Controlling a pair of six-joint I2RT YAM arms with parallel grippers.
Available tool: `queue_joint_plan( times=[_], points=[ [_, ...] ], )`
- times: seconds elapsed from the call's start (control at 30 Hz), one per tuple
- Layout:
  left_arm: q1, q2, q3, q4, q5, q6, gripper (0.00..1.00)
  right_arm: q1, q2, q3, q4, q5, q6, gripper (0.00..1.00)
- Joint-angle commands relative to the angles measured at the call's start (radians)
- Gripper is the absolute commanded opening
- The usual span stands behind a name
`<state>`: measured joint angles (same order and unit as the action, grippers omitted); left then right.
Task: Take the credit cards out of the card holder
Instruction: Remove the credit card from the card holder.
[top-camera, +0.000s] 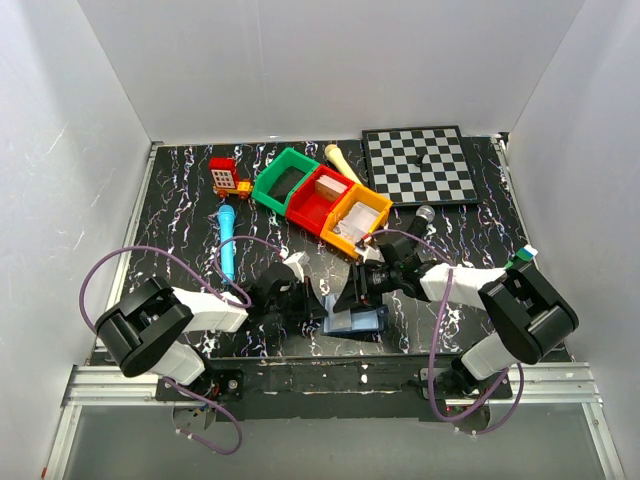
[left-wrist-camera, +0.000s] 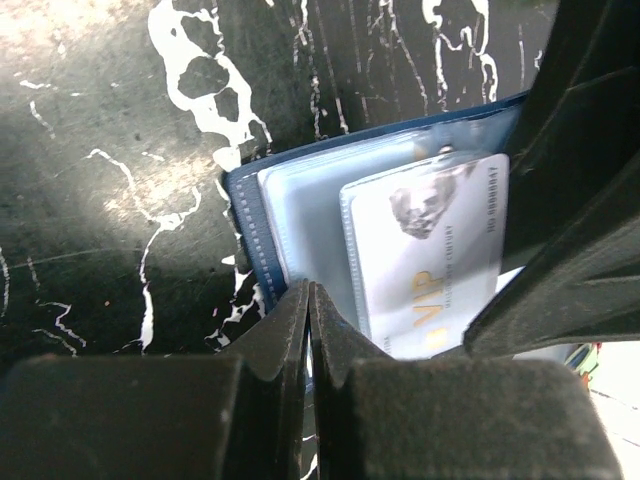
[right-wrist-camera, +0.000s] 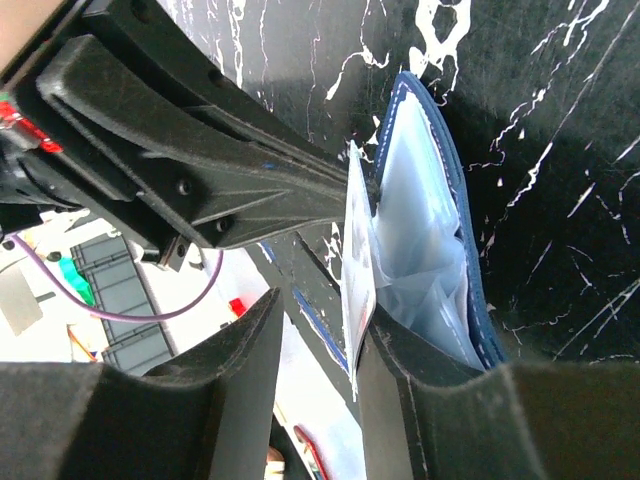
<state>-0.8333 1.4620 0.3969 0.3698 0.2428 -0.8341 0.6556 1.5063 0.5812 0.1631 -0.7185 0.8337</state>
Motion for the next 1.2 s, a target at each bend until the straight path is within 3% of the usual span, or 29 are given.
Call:
queue_joint_plan(
  times=[0.0, 0.87, 1.17],
  points=[
    [-0.006, -0.006, -0.032, -0.088, -0.042, 0.01, 0.0, -0.008, -0.049, 0.029, 0.009, -0.047, -0.018, 0.41],
    [-0.007, 0.006, -0.032, -0.092, -0.045, 0.012, 0.0, -0.059, -0.101, 0.037, -0.135, -0.033, -0.108, 0.4],
    [-0.007, 0.003, -0.032, -0.088, -0.043, 0.013, 0.0, -0.073, -0.104, 0.046, -0.162, -0.007, -0.128, 0.3]
  ],
)
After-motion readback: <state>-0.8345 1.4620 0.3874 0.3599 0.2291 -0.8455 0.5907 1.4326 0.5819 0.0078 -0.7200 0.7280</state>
